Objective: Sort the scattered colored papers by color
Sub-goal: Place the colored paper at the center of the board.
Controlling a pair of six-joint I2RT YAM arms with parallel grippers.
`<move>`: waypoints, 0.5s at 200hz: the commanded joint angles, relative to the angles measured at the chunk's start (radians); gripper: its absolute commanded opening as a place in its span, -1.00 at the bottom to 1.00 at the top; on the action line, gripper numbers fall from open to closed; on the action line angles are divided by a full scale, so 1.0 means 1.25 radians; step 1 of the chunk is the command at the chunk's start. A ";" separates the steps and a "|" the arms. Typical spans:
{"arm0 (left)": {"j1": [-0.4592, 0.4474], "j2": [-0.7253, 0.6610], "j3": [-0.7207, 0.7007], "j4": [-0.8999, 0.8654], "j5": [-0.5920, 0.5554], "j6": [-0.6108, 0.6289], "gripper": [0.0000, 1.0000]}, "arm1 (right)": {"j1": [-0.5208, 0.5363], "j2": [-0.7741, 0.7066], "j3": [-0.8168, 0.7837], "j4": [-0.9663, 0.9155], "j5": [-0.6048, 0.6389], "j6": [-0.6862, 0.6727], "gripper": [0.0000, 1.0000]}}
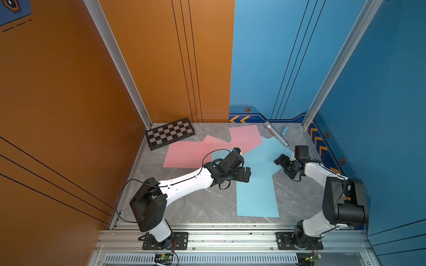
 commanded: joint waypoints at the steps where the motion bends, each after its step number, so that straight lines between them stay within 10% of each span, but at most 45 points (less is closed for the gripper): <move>1: 0.049 0.113 0.116 -0.015 0.040 0.173 0.96 | -0.009 -0.020 -0.021 0.033 -0.014 0.027 0.78; 100: 0.194 0.635 0.690 0.011 0.376 0.243 0.96 | -0.021 0.004 -0.035 0.065 0.010 0.068 0.79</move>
